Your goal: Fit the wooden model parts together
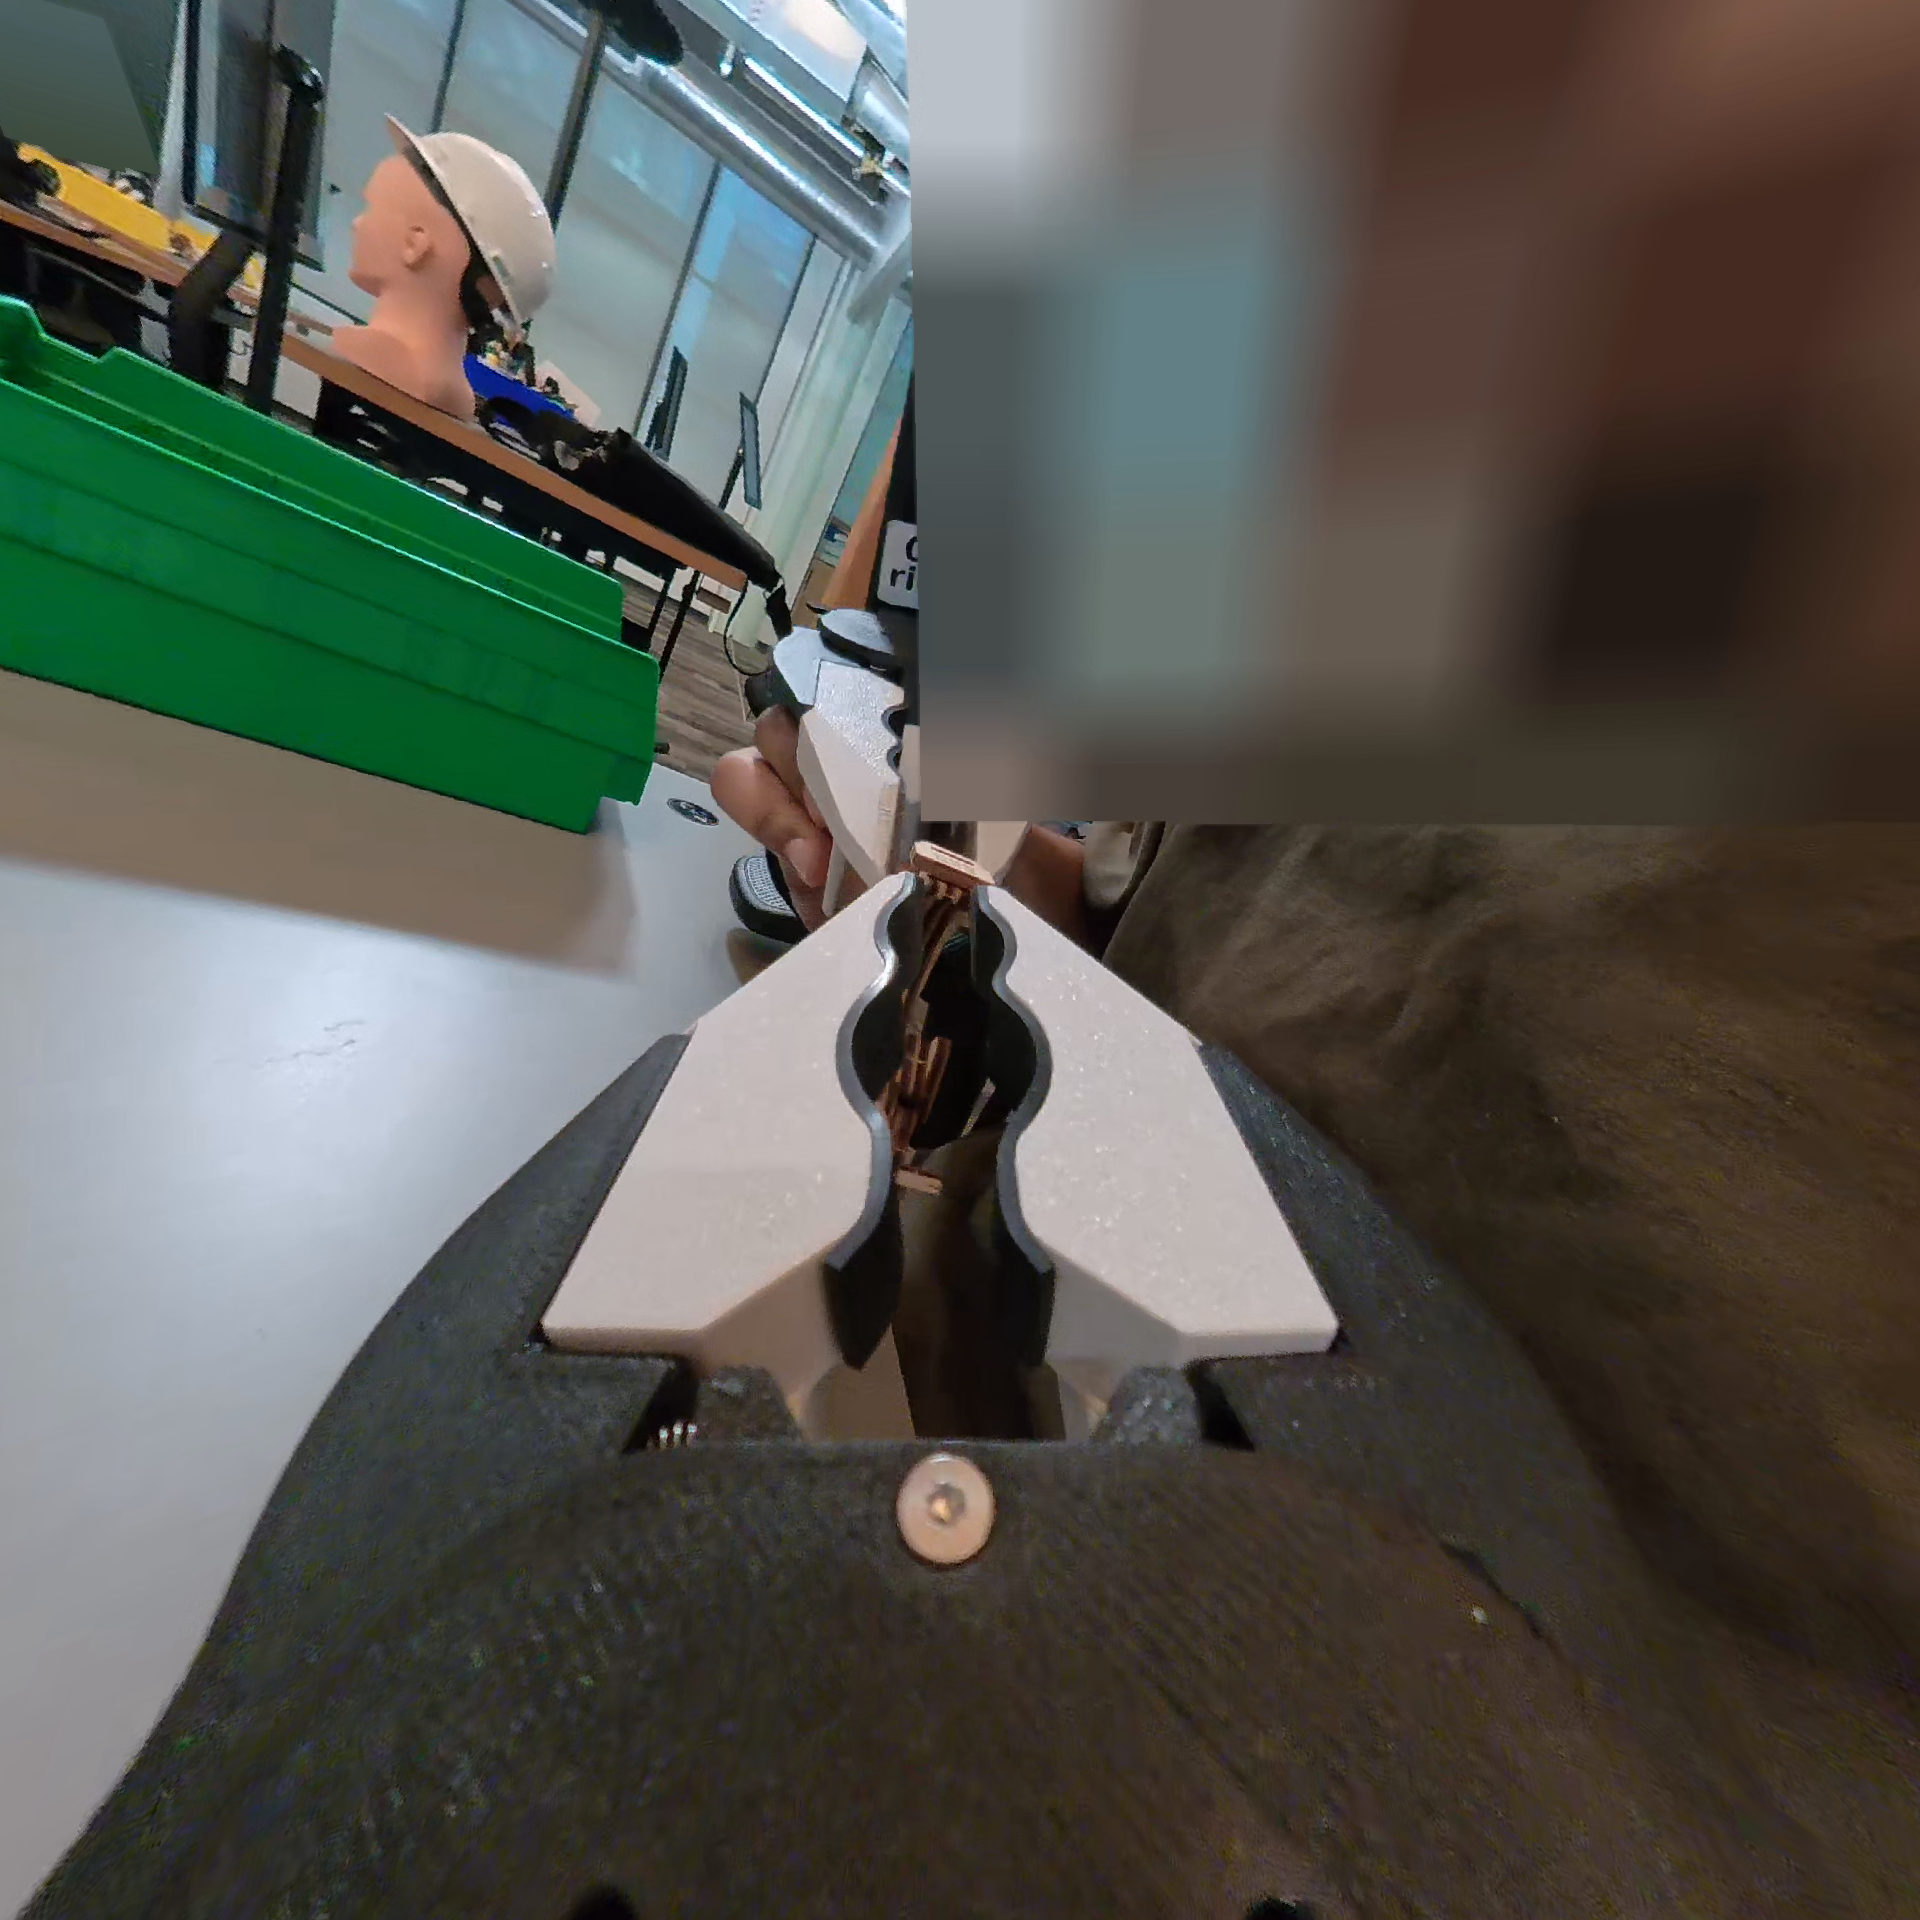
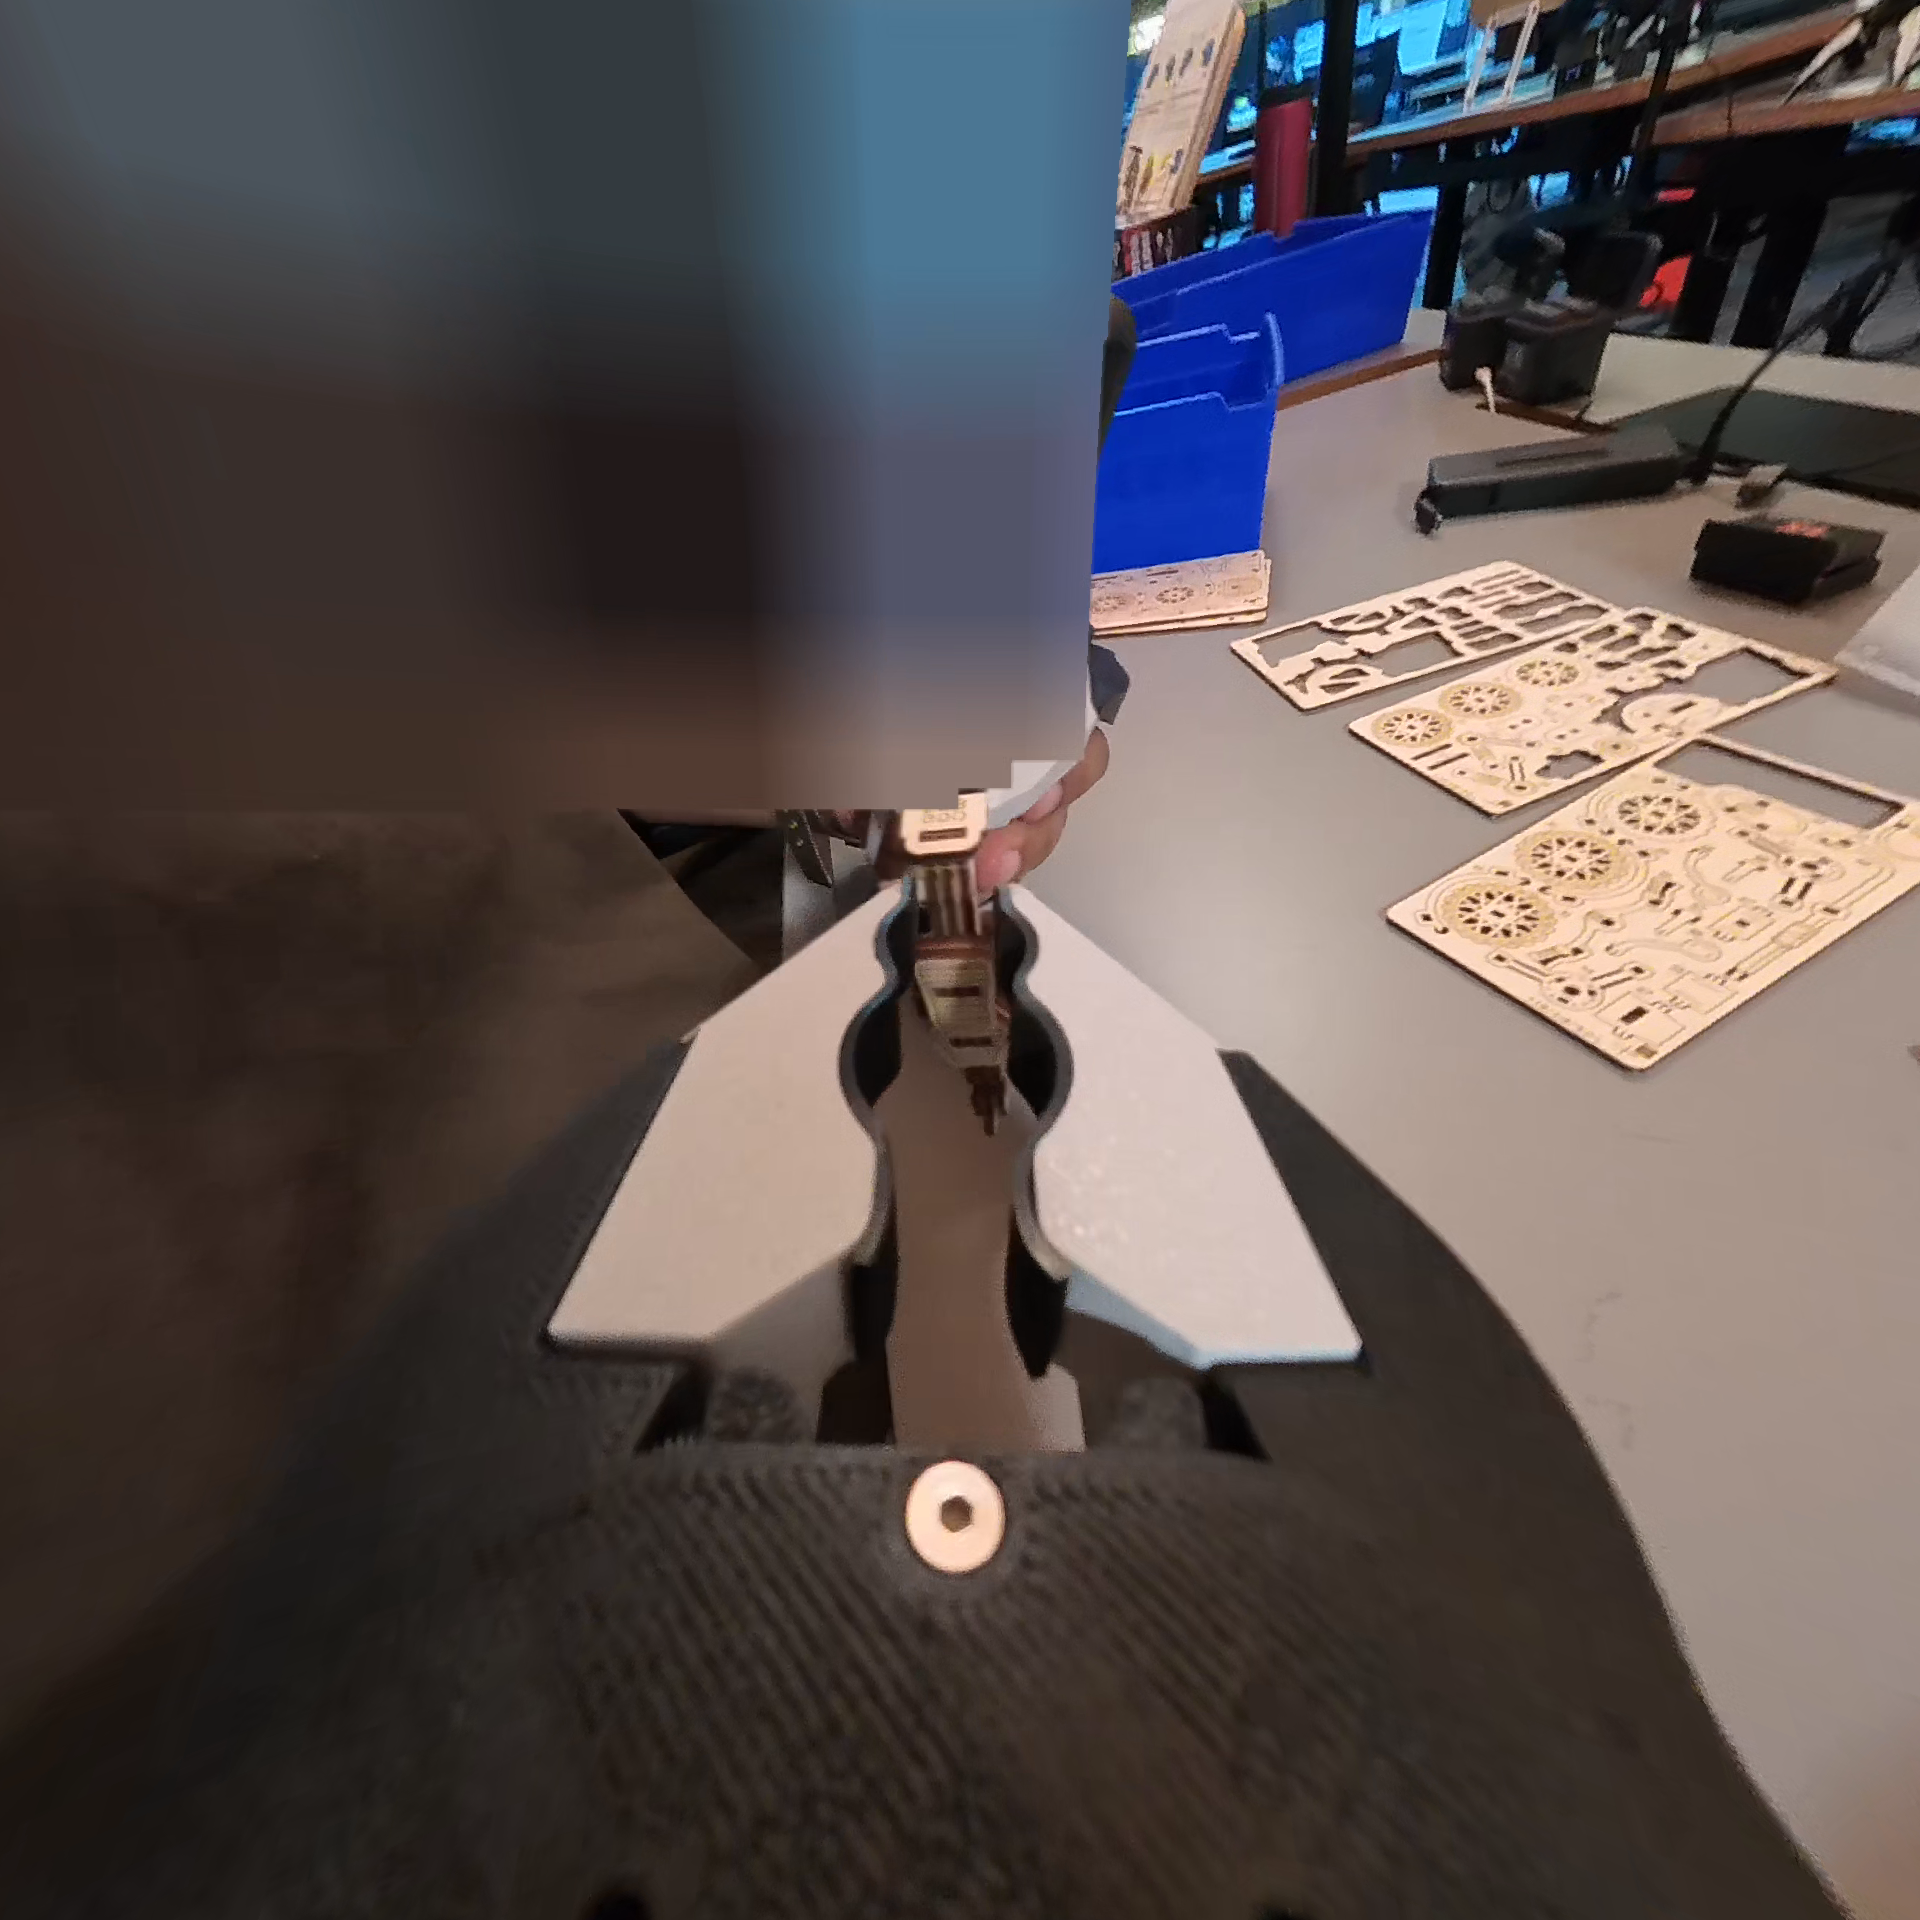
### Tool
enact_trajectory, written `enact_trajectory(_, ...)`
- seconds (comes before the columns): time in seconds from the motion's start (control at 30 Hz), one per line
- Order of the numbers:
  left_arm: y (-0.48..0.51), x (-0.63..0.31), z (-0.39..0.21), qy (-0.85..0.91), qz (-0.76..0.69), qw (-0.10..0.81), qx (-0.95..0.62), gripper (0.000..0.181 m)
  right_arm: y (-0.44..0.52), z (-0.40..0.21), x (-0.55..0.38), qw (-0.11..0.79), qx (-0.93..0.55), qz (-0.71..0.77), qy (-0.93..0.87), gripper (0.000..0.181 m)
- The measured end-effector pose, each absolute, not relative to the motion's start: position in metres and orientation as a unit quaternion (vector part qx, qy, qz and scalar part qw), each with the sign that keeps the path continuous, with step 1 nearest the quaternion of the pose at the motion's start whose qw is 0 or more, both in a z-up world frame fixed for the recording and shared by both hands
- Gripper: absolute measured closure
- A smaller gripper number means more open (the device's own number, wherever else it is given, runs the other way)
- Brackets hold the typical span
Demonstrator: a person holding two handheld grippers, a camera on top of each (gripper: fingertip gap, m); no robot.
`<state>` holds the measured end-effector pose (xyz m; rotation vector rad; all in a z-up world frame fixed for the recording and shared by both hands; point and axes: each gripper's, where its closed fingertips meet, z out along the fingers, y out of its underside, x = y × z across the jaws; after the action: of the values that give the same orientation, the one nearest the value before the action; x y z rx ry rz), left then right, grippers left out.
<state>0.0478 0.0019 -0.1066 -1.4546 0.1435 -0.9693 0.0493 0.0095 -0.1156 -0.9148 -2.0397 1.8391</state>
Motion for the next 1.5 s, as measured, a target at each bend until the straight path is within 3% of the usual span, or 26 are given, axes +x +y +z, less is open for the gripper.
enact_trajectory(0.23, 0.002, 0.049, -0.104, 0.067, -0.421, 0.644, -0.635, 0.176, 0.004, -0.115, 0.055, 0.136, -0.290, 0.626, -0.711, 0.160)
enact_trajectory(1.0, -0.004, 0.064, -0.090, 0.117, -0.354, 0.673, -0.639, 0.177, -0.002, -0.106, 0.062, 0.322, -0.164, 0.582, -0.729, 0.165)
enact_trajectory(1.5, -0.001, 0.061, -0.095, 0.116, -0.331, 0.676, -0.649, 0.177, 0.002, -0.108, 0.059, 0.365, -0.143, 0.575, -0.718, 0.165)
